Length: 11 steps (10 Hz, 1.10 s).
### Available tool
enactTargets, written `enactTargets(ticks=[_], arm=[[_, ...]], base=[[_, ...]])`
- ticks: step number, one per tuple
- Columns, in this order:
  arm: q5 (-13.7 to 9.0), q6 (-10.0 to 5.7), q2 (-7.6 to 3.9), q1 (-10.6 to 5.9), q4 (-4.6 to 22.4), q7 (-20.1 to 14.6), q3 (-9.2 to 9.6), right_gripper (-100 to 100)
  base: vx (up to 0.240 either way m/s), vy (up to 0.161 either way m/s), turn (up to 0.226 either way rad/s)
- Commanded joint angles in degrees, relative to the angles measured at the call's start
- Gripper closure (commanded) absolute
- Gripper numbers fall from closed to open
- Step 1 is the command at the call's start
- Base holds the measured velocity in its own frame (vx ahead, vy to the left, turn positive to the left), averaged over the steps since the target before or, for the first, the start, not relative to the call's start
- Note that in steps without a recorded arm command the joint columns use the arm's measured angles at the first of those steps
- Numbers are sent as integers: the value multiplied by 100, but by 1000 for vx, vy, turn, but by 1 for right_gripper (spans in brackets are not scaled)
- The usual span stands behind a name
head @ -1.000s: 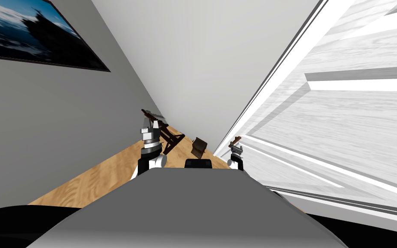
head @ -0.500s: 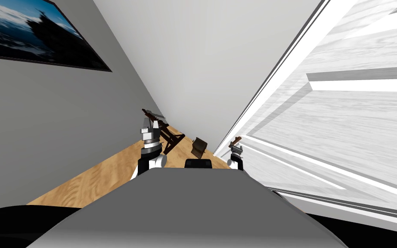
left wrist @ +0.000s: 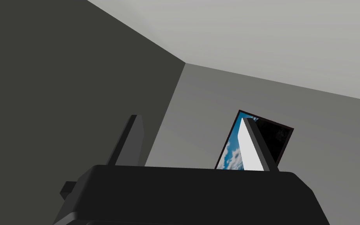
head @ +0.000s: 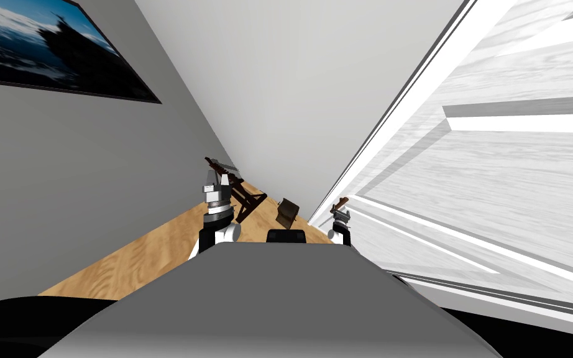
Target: Pull the door open
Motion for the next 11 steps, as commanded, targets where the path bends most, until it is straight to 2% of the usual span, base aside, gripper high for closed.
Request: enactTargets(ticks=[1,11], arm=[[0,0,0,0,0,0,0,-100],[21,-13,-45,-4,59,-82,-5,-100]], base=[[-1,-7,21],[1,4,-12]])
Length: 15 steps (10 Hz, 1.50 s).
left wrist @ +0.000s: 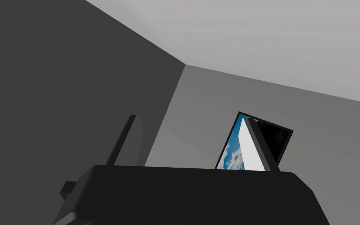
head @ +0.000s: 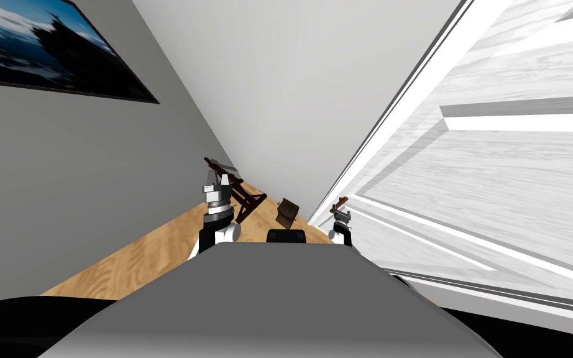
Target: Pull the door open
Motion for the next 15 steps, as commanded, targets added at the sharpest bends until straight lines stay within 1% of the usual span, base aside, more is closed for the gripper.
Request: enactTargets(ticks=[1,4,5,14,15], arm=[[0,0,0,0,0,0,0,-100],[0,0,0,0,0,0,0,-100],[7,1,0,-24,35,-11,-21,-100],[7,1,0,-24,35,-11,-21,-100],[4,3,33,-65,62,29,-54,-100]], base=[[-1,-10,30],[-1,-6,16],[1,5,-13],[0,0,0],[0,-7,21]])
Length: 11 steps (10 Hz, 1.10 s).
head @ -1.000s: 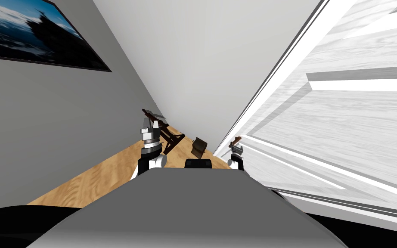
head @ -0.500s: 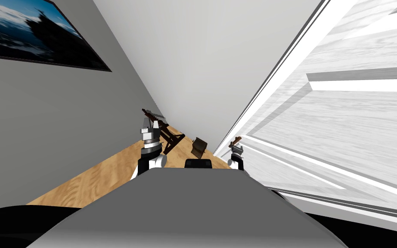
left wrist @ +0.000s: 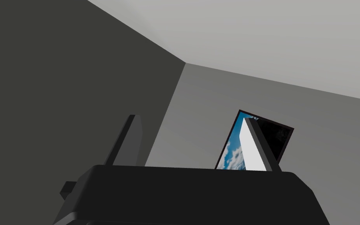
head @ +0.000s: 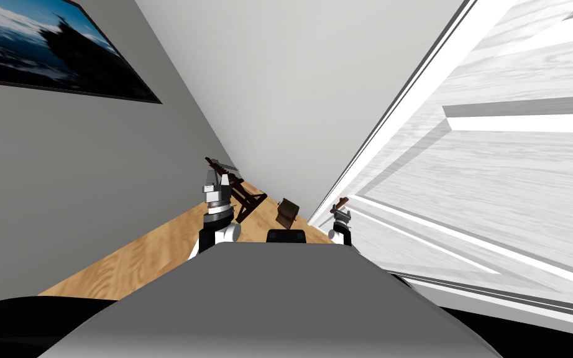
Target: Pull the door open
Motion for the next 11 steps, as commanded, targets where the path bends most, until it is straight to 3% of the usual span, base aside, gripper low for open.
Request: enactTargets(ticks=[1,11], arm=[[-1,0,16,-22,16,23,-15,-100],[-6,6,46,-62,41,61,-48,-100]], base=[[0,-4,10],[0,1,-2]])
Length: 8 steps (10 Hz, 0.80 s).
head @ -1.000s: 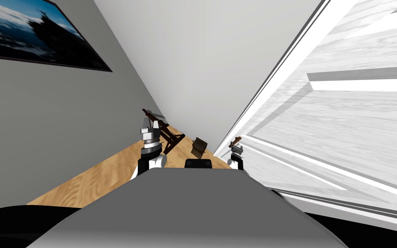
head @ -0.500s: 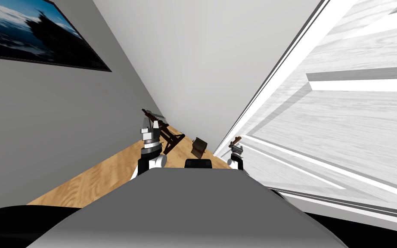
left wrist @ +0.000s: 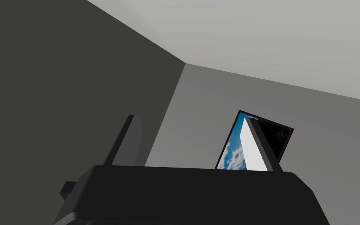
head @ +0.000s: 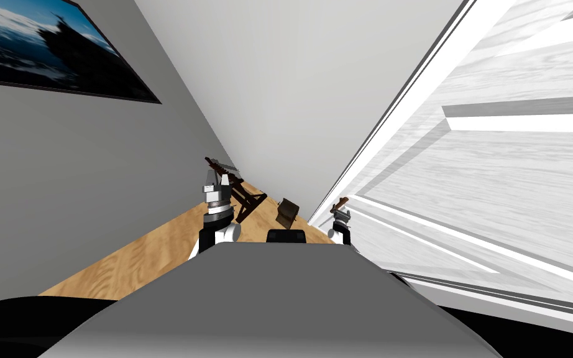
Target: Pull the door open
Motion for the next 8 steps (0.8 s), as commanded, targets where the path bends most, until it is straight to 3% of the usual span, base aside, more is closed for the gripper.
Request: enactTargets(ticks=[1,8], arm=[[-1,1,5,-4,1,8,-5,-100],[-1,1,5,-4,1,8,-5,-100]], base=[[2,14,-40],[0,0,1]])
